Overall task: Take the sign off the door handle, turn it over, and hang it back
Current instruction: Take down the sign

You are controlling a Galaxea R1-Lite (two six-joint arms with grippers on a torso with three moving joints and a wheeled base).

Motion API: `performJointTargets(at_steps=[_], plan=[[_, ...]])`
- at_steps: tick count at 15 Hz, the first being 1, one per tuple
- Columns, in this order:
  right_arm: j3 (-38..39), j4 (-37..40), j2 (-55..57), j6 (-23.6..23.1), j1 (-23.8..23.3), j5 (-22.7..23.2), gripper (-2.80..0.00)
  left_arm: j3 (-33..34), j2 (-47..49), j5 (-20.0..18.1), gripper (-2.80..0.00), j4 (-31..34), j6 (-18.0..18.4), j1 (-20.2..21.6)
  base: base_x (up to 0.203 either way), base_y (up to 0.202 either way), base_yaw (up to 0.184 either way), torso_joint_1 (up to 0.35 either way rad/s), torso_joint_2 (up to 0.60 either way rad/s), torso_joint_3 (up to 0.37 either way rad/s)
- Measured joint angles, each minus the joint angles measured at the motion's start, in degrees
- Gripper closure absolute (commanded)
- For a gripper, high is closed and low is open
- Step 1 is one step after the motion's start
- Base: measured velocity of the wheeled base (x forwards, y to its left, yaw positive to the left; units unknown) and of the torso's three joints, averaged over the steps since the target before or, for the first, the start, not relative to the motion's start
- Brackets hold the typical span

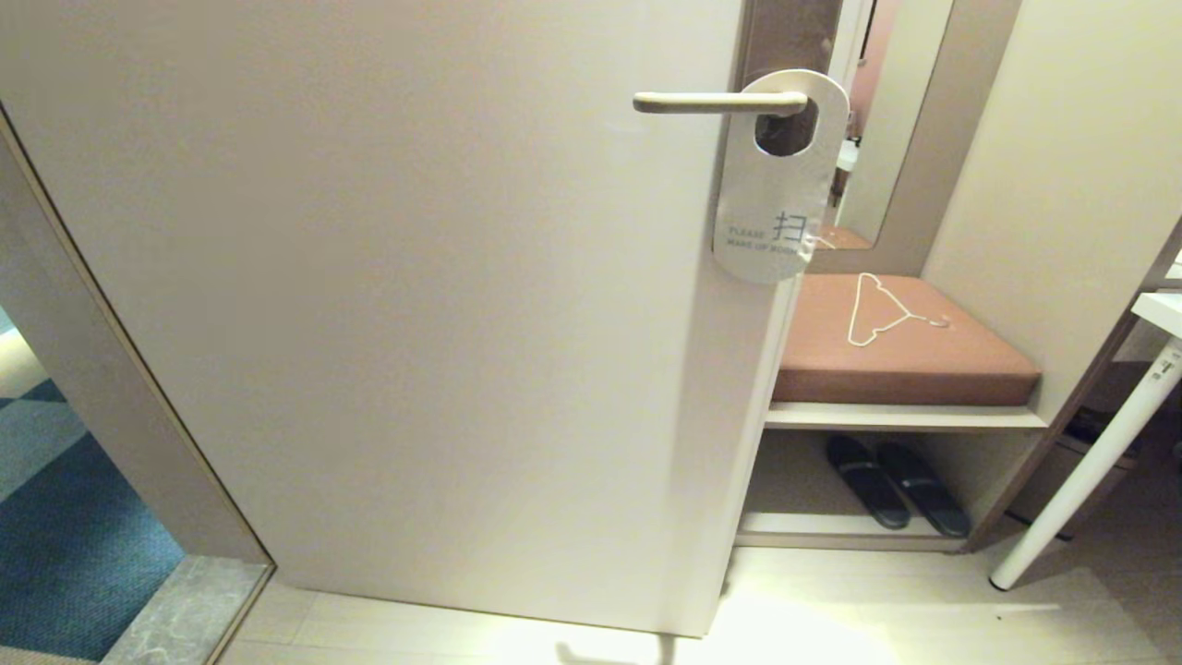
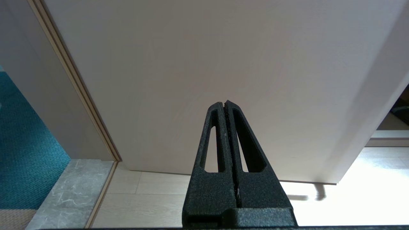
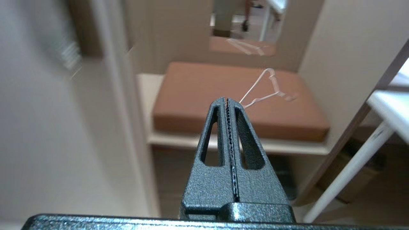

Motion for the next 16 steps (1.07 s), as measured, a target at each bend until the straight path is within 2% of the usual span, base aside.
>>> performJointTargets(at_steps=[3,5,8,11,14,16], plan=[[-12.07,-0.51,12.08,-1.85,-2.34,2.45,0.00,0.00,0.00,0.00,0.00,0.02,0.00,0.00,0.000,0.000,0.000,0.000,0.00,0.000],[-19.89,-0.62,19.39,-3.86,-3.89,8.37,0.00,0.00,0.00,0.00,0.00,0.00,0.01,0.00,0.000,0.000,0.000,0.000,0.00,0.000],[-26.62,-0.38,27.13,-5.62,-5.82,25.10,0.00,0.00,0.00,0.00,0.00,0.00,0.01,0.00,0.000,0.000,0.000,0.000,0.00,0.000],[-27.87,0.16,31.54,-5.97,-6.55,41.93,0.00,0.00,0.00,-0.01,0.00,0.02,0.00,0.00,0.000,0.000,0.000,0.000,0.00,0.000],[-27.89,3.43,33.85,-6.10,-6.67,53.71,0.00,0.00,0.00,0.00,0.00,0.00,0.01,0.00,0.000,0.000,0.000,0.000,0.00,0.000],[-27.89,5.11,34.98,-6.12,-6.67,59.47,0.00,0.00,0.00,0.00,0.00,0.00,0.03,0.00,0.000,0.000,0.000,0.000,0.00,0.000]])
